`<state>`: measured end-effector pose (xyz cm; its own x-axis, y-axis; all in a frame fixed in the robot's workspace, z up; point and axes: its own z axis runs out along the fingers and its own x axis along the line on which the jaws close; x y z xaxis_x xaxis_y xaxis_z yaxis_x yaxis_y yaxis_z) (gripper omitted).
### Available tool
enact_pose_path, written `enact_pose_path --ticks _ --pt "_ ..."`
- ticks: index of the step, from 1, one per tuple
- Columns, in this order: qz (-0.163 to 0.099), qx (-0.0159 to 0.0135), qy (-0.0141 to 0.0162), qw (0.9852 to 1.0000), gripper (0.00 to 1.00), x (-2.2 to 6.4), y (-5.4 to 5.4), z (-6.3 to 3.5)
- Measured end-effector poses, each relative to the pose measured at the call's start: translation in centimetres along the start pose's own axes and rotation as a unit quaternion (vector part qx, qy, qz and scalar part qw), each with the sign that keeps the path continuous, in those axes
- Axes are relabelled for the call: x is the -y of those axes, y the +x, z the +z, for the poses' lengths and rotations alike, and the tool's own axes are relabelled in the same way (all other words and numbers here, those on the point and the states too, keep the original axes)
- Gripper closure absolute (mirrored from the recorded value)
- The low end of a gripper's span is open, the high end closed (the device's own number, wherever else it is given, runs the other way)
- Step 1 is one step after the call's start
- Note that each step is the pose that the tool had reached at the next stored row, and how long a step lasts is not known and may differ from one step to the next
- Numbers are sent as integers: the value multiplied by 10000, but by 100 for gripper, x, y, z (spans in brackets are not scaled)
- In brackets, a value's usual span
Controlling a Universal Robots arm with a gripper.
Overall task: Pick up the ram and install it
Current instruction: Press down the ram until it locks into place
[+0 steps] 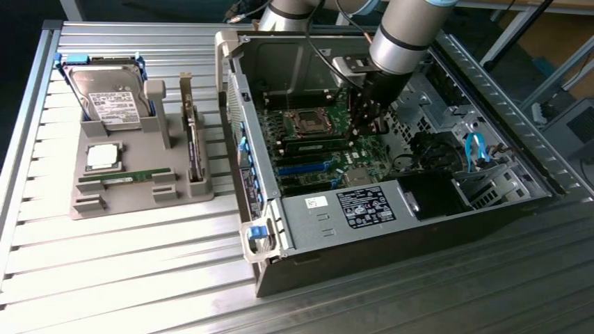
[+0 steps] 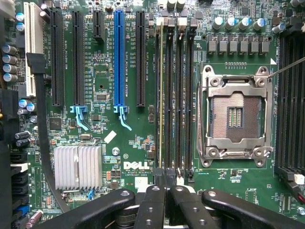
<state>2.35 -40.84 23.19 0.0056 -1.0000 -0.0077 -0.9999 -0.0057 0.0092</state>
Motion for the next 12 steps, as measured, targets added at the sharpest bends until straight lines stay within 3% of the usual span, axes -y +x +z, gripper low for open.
enact_pose_path --ticks 6,12 --pt "0 3 1 10000 90 0 -1 -3" --pt "0 0 0 10000 90 -1 -1 -76"
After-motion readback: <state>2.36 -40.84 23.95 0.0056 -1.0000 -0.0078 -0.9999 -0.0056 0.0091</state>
